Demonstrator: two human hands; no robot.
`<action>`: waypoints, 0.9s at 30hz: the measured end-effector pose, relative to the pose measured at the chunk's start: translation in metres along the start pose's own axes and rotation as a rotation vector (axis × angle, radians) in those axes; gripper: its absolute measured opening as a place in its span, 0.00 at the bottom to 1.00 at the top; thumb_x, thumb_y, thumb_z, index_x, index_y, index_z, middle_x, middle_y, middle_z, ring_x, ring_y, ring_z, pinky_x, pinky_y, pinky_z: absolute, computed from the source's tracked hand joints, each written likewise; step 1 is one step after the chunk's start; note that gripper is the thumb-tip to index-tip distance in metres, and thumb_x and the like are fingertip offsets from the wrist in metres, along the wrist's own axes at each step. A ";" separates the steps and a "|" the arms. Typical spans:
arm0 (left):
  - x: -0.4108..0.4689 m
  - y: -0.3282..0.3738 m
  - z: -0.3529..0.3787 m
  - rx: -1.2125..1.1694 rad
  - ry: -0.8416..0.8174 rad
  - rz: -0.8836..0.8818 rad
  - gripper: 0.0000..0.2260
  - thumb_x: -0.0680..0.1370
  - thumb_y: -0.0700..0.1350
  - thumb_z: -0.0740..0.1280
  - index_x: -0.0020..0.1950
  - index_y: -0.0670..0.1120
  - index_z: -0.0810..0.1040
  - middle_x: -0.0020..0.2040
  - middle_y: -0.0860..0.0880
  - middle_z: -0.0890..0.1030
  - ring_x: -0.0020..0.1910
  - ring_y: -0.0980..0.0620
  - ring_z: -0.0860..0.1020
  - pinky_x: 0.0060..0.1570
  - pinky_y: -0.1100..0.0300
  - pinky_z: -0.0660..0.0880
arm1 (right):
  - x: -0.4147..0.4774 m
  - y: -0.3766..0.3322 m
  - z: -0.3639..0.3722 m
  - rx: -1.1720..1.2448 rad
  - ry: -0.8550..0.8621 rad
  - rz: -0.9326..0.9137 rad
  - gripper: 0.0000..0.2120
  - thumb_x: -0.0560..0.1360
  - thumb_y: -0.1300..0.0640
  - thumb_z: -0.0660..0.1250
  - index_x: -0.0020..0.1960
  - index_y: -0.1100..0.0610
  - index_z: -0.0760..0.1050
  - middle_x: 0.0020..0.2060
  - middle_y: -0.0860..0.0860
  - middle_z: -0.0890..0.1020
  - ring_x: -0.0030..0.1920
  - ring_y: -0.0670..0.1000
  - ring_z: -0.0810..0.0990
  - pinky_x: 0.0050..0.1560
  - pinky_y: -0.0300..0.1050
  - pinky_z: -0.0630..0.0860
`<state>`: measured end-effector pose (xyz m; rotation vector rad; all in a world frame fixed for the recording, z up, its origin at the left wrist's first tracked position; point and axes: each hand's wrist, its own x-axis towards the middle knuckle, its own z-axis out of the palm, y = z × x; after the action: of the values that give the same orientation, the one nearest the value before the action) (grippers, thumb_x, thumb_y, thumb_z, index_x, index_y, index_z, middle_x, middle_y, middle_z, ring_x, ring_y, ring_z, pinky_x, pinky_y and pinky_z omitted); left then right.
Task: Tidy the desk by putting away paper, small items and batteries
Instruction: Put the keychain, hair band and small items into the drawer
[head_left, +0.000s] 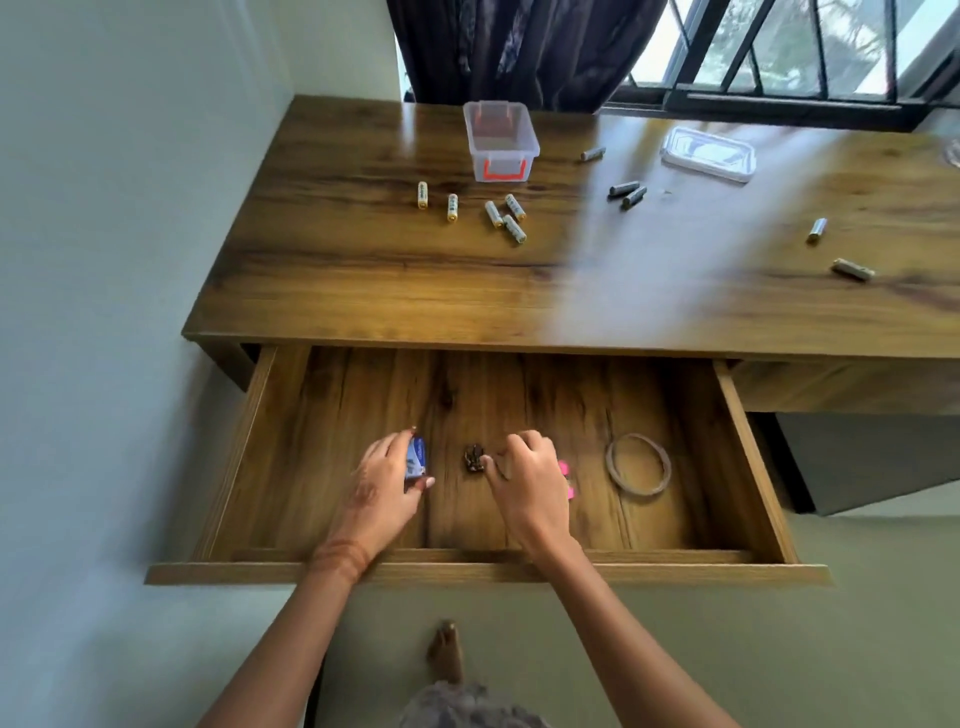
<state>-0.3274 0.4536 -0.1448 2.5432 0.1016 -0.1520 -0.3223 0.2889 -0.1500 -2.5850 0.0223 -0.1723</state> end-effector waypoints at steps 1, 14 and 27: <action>-0.009 0.006 -0.003 -0.020 0.024 -0.013 0.31 0.74 0.45 0.69 0.73 0.43 0.60 0.69 0.42 0.68 0.67 0.46 0.67 0.64 0.56 0.66 | -0.006 0.001 -0.005 0.001 0.026 -0.019 0.09 0.73 0.55 0.69 0.44 0.61 0.76 0.46 0.53 0.79 0.48 0.53 0.76 0.38 0.44 0.75; -0.134 0.008 0.043 0.304 0.190 0.202 0.31 0.79 0.61 0.44 0.70 0.38 0.64 0.69 0.39 0.69 0.72 0.42 0.61 0.73 0.50 0.46 | -0.135 0.038 -0.030 -0.095 0.102 -0.321 0.19 0.79 0.56 0.54 0.64 0.64 0.71 0.65 0.59 0.73 0.69 0.57 0.66 0.70 0.52 0.59; -0.145 -0.020 0.069 0.472 0.221 0.216 0.29 0.79 0.57 0.39 0.76 0.41 0.46 0.77 0.44 0.42 0.76 0.45 0.43 0.73 0.51 0.41 | -0.160 0.058 -0.021 -0.325 -0.046 -0.323 0.32 0.76 0.47 0.56 0.72 0.65 0.56 0.72 0.60 0.59 0.74 0.55 0.52 0.72 0.51 0.50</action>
<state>-0.4787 0.4253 -0.1938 3.0105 -0.1408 0.2167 -0.4822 0.2365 -0.1811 -2.9008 -0.4178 -0.2447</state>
